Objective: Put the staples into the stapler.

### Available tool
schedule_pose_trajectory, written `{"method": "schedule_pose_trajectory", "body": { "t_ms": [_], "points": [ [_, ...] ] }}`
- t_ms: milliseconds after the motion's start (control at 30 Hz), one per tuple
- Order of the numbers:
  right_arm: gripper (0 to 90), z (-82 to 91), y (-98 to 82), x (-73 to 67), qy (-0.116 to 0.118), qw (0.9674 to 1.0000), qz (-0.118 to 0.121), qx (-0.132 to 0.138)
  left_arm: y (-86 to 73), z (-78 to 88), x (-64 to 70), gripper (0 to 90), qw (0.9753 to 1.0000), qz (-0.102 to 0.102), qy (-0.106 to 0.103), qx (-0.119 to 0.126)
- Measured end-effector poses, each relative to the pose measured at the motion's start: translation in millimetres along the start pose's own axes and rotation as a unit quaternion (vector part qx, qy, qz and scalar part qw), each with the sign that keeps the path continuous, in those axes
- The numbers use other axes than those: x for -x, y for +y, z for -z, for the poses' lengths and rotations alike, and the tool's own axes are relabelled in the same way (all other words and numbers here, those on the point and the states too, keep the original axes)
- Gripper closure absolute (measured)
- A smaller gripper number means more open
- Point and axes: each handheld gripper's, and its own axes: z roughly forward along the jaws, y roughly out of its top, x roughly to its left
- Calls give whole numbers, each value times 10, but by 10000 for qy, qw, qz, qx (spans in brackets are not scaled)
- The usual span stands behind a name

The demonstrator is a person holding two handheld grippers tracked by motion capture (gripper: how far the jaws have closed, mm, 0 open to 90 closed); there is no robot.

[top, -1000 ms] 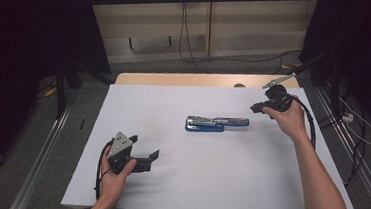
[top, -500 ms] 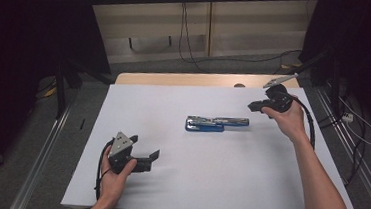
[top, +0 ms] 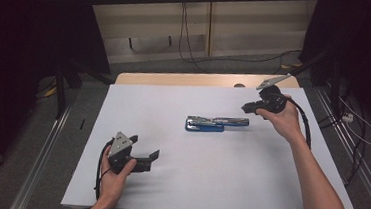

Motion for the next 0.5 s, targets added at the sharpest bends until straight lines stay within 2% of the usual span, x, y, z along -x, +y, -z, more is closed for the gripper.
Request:
{"method": "schedule_pose_trajectory", "body": {
  "t_ms": [267,500],
  "points": [
    [794,-62,56,-101,135,9997,182,-52,2,11,-6,42,10000,48,12,26],
    [794,-94,108,-168,202,9993,315,-30,7,18,-4,42,10000,5,9,22]
  ]
}}
